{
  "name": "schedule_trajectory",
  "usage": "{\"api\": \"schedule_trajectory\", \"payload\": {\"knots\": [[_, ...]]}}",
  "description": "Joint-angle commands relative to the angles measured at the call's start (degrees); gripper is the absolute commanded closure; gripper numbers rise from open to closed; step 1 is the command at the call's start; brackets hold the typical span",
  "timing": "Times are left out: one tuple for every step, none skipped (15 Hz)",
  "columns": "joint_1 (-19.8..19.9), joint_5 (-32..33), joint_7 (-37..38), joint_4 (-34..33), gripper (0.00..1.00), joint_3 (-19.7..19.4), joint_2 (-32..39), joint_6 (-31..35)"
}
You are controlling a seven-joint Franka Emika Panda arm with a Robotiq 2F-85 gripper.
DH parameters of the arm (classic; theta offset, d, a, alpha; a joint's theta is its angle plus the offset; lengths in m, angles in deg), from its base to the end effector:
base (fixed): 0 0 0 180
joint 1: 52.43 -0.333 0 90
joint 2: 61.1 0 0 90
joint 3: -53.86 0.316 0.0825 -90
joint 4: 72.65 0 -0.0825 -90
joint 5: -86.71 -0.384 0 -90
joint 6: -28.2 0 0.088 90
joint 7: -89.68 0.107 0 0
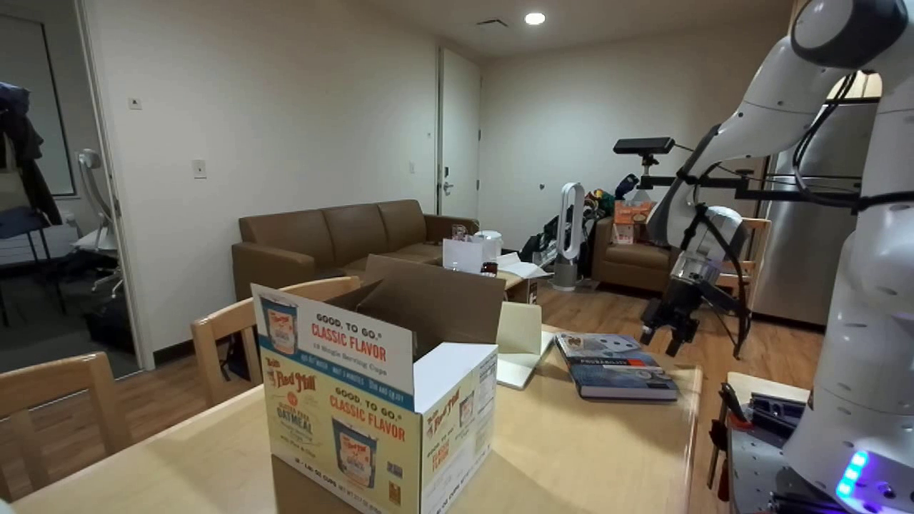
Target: Open the book
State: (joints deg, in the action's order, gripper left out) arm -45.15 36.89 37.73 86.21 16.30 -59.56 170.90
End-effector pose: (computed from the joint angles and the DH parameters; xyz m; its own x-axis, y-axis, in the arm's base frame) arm 0.2422 -0.2498 0.1853 0.7960 -0.6040 -0.0406 -0.5523 -0.6972 -0.4570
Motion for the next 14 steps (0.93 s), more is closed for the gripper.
{"api": "schedule_trajectory", "payload": {"knots": [[0.0,-7.3,-12.4,-2.4,0.03,0.8,3.6,-2.6],[4.7,-8.0,-14.5,-2.9,0.03,5.6,3.9,-3.2],[5.4,-9.3,-16.5,-3.5,0.01,6.5,4.5,-3.6],[6.8,-10.5,-18.4,-3.9,0.00,8.1,5.1,-4.1],[8.1,-11.4,-20.1,-4.5,0.00,9.5,5.8,-4.9],[9.3,-12.3,-21.5,-4.9,0.25,10.8,6.4,-5.6],[10.2,-13.0,-22.7,-5.3,0.25,11.8,7.1,-6.0],[11.1,-13.5,-23.6,-5.7,0.30,12.6,7.8,-6.6],[11.8,-14.0,-24.5,-6.0,0.39,13.2,8.5,-7.0],[12.5,-14.0,-25.0,-6.3,0.45,13.7,9.0,-7.0],[13.1,-13.9,-25.4,-6.6,0.52,14.0,9.5,-6.9],[13.6,-13.8,-25.7,-6.8,0.58,14.2,9.9,-6.9],[14.1,-13.8,-25.7,-7.0,0.64,14.5,10.2,-6.9],[14.4,-13.6,-25.4,-7.0,0.71,14.7,10.3,-6.6]]}}
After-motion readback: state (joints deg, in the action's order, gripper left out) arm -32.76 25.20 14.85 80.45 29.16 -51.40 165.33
